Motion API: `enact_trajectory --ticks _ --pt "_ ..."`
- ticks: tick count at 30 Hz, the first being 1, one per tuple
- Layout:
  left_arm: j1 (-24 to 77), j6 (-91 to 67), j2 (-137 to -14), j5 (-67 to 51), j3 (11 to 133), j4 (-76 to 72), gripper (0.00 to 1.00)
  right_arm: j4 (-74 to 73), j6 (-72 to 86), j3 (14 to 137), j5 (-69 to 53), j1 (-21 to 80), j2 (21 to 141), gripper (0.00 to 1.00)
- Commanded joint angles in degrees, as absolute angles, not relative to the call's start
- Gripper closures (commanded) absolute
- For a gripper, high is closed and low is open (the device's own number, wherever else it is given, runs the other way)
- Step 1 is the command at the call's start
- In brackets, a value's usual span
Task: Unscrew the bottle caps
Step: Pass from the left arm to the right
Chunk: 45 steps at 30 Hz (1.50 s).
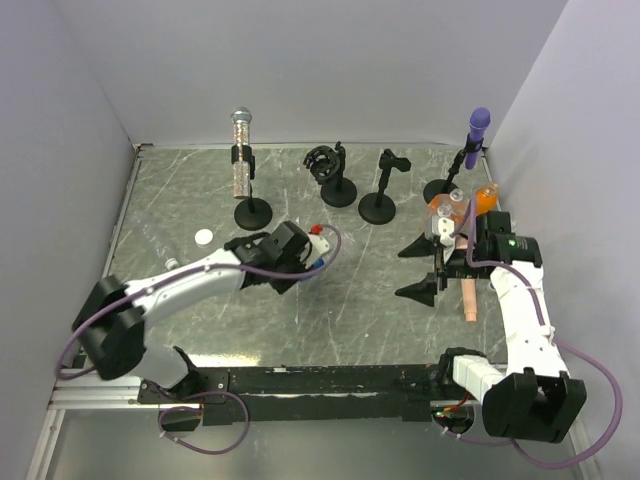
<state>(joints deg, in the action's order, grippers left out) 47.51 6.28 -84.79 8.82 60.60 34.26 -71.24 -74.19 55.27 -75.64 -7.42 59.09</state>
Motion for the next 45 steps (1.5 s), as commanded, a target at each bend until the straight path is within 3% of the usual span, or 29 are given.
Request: enact_trajectory --ticks 1,5,12,29,32,34,37,39,40,41,42,45 --pt "52.3 6.2 -76.5 -1.6 59.2 36.1 0.92 -89.5 -103.1 63.0 -73.6 -5.4 60.8 0.01" --pt "56.2 5.1 -73.4 -7.2 59.7 36.0 0.92 -81.0 -95.0 66.6 -69.5 1.3 60.7 0.01" --pt "61.2 4.7 -74.0 -6.5 62.7 39.5 0.93 -67.7 -79.7 65.7 -59.3 16.1 61.3 0.01" --pt "63.3 3.6 -74.3 -7.6 68.3 41.4 0.93 -60.6 -69.5 60.7 -47.3 25.6 64.7 0.02" --pt "63.3 3.5 -74.3 -7.4 68.6 41.7 0.93 -61.2 -69.8 61.2 -49.0 26.0 64.3 0.09" --pt "63.3 3.4 -74.2 -7.0 68.5 41.6 0.93 -61.9 -69.7 61.5 -49.7 26.3 64.4 0.21" --pt "63.3 2.8 -73.7 -5.5 68.3 40.8 0.91 -63.5 -69.5 62.6 -49.7 26.9 65.1 0.57" --pt "63.3 2.0 -73.0 -4.1 68.1 40.0 0.86 -64.5 -69.4 62.8 -50.3 27.1 65.1 0.73" --pt "63.3 1.3 -72.5 -3.3 68.0 39.6 0.83 -64.7 -69.4 62.6 -50.4 27.1 65.0 0.78" --pt "63.3 0.7 -71.8 -2.4 67.8 38.9 0.74 -64.7 -69.4 62.3 -50.8 27.1 64.3 0.83" --pt "63.3 0.4 -71.2 -1.8 67.5 38.3 0.71 -65.0 -69.6 62.1 -51.4 27.1 63.9 0.84" --pt "63.3 -3.4 -67.1 -0.2 65.8 35.1 0.47 -64.8 -68.9 61.2 -53.3 27.1 62.4 0.85"
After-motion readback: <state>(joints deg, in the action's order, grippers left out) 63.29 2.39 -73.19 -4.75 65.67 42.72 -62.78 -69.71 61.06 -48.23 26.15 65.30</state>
